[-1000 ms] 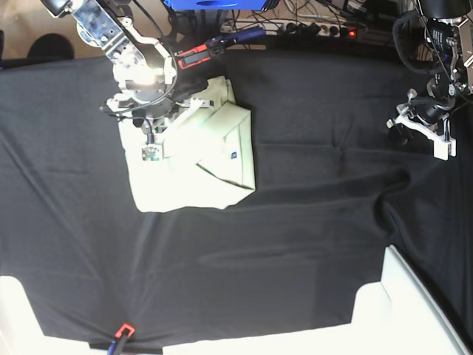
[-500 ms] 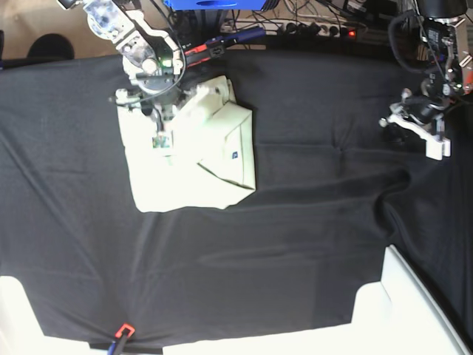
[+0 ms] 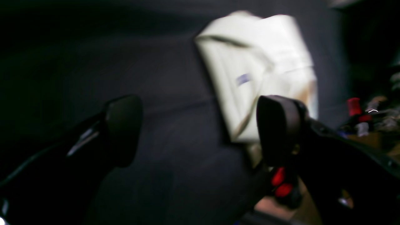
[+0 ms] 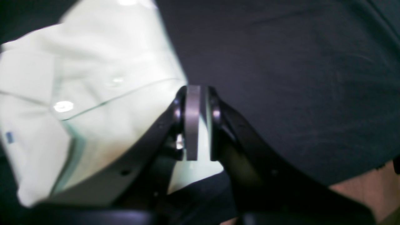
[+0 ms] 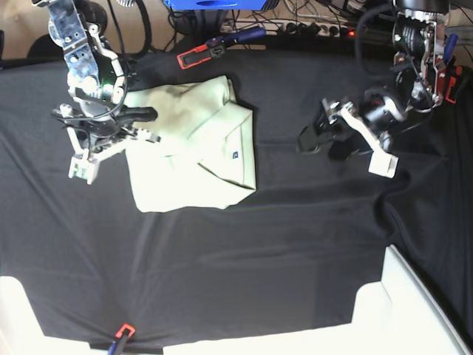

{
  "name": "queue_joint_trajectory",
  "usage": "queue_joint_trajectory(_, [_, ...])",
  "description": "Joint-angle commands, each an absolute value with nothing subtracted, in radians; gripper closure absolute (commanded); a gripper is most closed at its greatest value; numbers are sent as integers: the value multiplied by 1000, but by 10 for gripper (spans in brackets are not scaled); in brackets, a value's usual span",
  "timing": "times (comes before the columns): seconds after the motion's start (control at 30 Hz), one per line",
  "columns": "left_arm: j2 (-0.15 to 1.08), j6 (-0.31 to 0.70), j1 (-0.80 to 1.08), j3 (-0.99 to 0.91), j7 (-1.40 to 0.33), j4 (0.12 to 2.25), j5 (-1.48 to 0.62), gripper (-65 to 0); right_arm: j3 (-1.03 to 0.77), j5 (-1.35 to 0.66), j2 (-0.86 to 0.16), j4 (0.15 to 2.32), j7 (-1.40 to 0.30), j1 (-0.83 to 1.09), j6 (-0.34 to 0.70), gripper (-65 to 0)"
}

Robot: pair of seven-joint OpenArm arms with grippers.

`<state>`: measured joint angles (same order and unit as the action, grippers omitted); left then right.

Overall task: Fold the T-shirt properly
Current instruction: 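Move the left gripper to the shirt's collar side and grasp its edge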

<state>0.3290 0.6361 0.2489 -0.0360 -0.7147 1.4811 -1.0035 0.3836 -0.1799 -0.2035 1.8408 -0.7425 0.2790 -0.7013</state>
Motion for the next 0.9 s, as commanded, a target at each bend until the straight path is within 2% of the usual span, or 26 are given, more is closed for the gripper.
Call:
queue_joint_trajectory(0.0, [331,668,236,-45,-702,1498,-1030,-605,383,-176,-199,1857,-727,274,-698,-94])
queue_joint_trajectory(0.07, [306,691,226,-45,-708,1489,-1030,-637,383,-176,-200,1857,-727,274,-698,-138])
queue_joint_trajectory(0.17, [268,697,197,-33,-717,1429,-1030,-640,386,-176,-200,1857,-727,274,-698,-160])
queue_joint_trajectory(0.37, [226,697,101,110,-753,1274,-1030,-640,383,-176,-200,1857,-727,272,-698,-160])
queue_joint_trajectory(0.87, [130,697,-24,278,-753,1082,-1030,-643,381,-176,-200,1857,-727,274,-698,-160])
